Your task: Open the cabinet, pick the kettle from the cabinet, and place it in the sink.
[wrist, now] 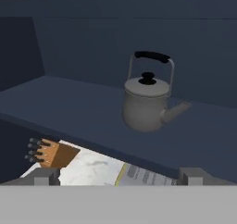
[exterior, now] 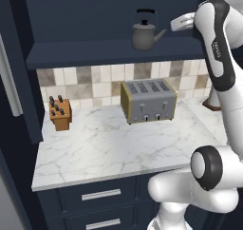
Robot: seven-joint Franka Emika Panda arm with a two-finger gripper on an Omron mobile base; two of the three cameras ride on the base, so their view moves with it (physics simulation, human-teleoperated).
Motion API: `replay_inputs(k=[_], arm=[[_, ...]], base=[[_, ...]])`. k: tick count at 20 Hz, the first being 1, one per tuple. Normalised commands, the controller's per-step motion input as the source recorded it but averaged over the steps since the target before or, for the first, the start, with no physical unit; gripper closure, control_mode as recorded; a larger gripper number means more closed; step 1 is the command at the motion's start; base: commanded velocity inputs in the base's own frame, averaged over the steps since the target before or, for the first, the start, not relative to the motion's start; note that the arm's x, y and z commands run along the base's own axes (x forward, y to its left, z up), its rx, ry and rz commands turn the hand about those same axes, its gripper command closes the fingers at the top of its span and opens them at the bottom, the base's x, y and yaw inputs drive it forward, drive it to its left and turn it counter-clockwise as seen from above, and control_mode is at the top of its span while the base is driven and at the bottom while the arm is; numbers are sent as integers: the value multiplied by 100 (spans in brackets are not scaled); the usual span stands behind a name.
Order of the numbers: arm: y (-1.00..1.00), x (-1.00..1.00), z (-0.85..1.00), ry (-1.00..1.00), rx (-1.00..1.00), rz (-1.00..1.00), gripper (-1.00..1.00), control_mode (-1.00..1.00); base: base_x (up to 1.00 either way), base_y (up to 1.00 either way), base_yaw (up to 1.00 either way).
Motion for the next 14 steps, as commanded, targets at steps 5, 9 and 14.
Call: replay_inputs(k=[5, 9, 14], arm=[[0, 42, 0, 0, 0, 0, -100, -100], [0, 38, 0, -1, 0, 0, -100, -100], [-8, 40, 0, 0, 1, 0, -100, -100]], base=[[0, 0, 0], [0, 0, 0], [0, 0, 0]])
